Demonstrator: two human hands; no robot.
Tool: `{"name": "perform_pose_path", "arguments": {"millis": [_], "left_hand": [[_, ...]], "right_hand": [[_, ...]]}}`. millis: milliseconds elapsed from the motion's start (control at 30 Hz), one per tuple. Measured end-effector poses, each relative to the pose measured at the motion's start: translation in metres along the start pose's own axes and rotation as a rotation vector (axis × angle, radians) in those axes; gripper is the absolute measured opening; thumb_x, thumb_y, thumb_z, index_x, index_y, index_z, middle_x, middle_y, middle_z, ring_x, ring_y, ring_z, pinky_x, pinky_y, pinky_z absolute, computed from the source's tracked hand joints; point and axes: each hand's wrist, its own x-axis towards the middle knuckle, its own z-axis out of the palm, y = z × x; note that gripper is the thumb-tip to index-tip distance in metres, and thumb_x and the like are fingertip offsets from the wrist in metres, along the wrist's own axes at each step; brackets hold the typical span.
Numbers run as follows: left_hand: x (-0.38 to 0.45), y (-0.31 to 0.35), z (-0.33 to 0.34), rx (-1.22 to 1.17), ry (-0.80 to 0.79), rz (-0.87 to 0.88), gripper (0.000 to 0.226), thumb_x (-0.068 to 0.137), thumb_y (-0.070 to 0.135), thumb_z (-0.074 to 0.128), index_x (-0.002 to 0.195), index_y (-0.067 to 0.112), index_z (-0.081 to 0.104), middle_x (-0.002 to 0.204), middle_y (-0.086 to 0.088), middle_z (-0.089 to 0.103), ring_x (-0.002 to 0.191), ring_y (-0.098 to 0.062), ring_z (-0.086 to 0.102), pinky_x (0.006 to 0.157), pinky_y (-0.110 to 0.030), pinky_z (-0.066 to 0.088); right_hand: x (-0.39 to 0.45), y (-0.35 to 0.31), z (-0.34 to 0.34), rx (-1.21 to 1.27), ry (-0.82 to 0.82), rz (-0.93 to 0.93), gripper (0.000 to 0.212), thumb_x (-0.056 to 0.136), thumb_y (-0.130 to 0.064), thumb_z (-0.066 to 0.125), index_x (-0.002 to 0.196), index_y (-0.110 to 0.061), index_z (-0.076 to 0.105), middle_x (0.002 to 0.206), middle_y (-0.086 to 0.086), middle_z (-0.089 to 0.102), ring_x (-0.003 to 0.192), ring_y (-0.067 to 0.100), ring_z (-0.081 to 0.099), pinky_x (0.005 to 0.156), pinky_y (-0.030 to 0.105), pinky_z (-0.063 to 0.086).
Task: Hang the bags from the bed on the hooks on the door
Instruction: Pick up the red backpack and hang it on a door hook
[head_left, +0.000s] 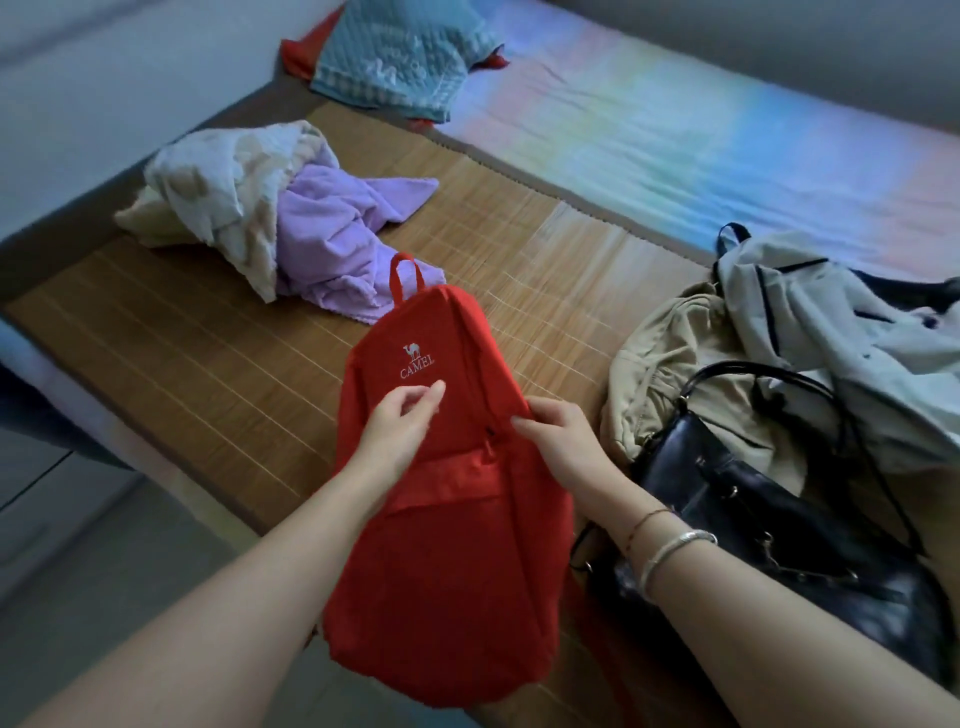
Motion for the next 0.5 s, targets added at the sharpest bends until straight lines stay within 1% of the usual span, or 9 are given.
{"name": "perform_pose_path", "arguments": {"millis": [67, 100, 133, 200, 233, 267, 333, 433, 500], "left_hand": [[-0.023, 0.038, 0.006, -0.017, 0.006, 0.059, 0.042, 0.081, 0.059, 0.054, 0.08, 0.018, 0.062, 0.075, -0.001, 0.06, 0.074, -0.02, 0.056, 0.073, -0.035, 0.045], [-0.032, 0.053, 0.009, -0.011, 0.005, 0.069, 0.053, 0.074, 0.071, 0.052, 0.074, 0.018, 0.06, 0.072, -0.003, 0.06, 0.071, -0.023, 0.056, 0.07, -0.035, 0.045], [-0.044, 0.071, 0.013, 0.015, 0.009, 0.082, 0.068, 0.065, 0.08, 0.049, 0.078, 0.015, 0.063, 0.08, -0.007, 0.065, 0.078, -0.026, 0.061, 0.076, -0.036, 0.047], [-0.067, 0.101, 0.02, 0.032, 0.017, 0.04, 0.104, 0.05, 0.09, 0.048, 0.11, 0.007, 0.064, 0.115, -0.016, 0.067, 0.11, -0.031, 0.061, 0.101, -0.041, 0.044], [-0.08, 0.113, 0.025, 0.036, 0.003, 0.022, 0.108, 0.047, 0.09, 0.05, 0.116, 0.007, 0.062, 0.122, -0.016, 0.064, 0.117, -0.031, 0.058, 0.106, -0.042, 0.042], [-0.093, 0.123, 0.03, 0.039, -0.008, 0.022, 0.102, 0.05, 0.085, 0.055, 0.116, 0.007, 0.063, 0.12, -0.015, 0.066, 0.116, -0.031, 0.059, 0.105, -0.042, 0.043], [-0.127, 0.141, 0.044, 0.05, -0.031, 0.055, 0.075, 0.063, 0.065, 0.064, 0.11, 0.006, 0.065, 0.108, -0.014, 0.069, 0.104, -0.03, 0.064, 0.098, -0.041, 0.049], [-0.175, 0.162, 0.071, 0.011, -0.066, 0.101, 0.056, 0.072, 0.038, 0.07, 0.113, 0.002, 0.059, 0.109, -0.017, 0.067, 0.1, -0.031, 0.065, 0.093, -0.041, 0.051], [-0.212, 0.175, 0.09, -0.027, -0.125, 0.169, 0.049, 0.072, 0.031, 0.072, 0.109, 0.001, 0.062, 0.108, -0.019, 0.068, 0.1, -0.035, 0.065, 0.094, -0.045, 0.051]], "right_hand": [[-0.035, -0.021, -0.013, 0.028, -0.033, -0.068, 0.032, 0.083, 0.001, 0.054, 0.075, -0.023, 0.074, 0.08, -0.001, 0.071, 0.075, 0.011, 0.064, 0.078, 0.034, 0.05], [-0.049, -0.027, -0.016, 0.039, -0.052, -0.1, 0.033, 0.082, 0.002, 0.054, 0.075, -0.023, 0.074, 0.081, 0.001, 0.07, 0.077, 0.013, 0.063, 0.079, 0.034, 0.05], [-0.069, -0.036, -0.025, 0.05, -0.065, -0.132, 0.035, 0.082, 0.003, 0.054, 0.074, -0.023, 0.075, 0.082, 0.002, 0.069, 0.077, 0.015, 0.062, 0.077, 0.034, 0.048], [-0.101, -0.05, -0.042, 0.069, -0.075, -0.186, 0.035, 0.083, 0.007, 0.054, 0.075, -0.021, 0.074, 0.082, 0.004, 0.065, 0.078, 0.018, 0.058, 0.075, 0.034, 0.044], [-0.117, -0.056, -0.053, 0.067, -0.067, -0.207, 0.034, 0.083, 0.008, 0.055, 0.078, -0.02, 0.074, 0.08, 0.003, 0.064, 0.077, 0.017, 0.056, 0.075, 0.033, 0.042], [-0.132, -0.061, -0.064, 0.047, -0.057, -0.219, 0.032, 0.083, 0.008, 0.055, 0.08, -0.018, 0.074, 0.076, -0.002, 0.064, 0.075, 0.013, 0.055, 0.073, 0.03, 0.041], [-0.168, -0.072, -0.092, -0.004, -0.023, -0.266, 0.036, 0.082, 0.008, 0.057, 0.078, -0.024, 0.073, 0.068, -0.014, 0.063, 0.069, 0.004, 0.055, 0.067, 0.022, 0.041], [-0.223, -0.082, -0.133, -0.042, 0.02, -0.286, 0.042, 0.08, 0.005, 0.061, 0.078, -0.035, 0.073, 0.07, -0.006, 0.06, 0.07, 0.014, 0.052, 0.069, 0.028, 0.039], [-0.261, -0.088, -0.16, -0.089, -0.015, -0.297, 0.036, 0.078, 0.0, 0.065, 0.085, -0.035, 0.073, 0.064, -0.011, 0.054, 0.065, 0.012, 0.047, 0.066, 0.022, 0.038]]}}
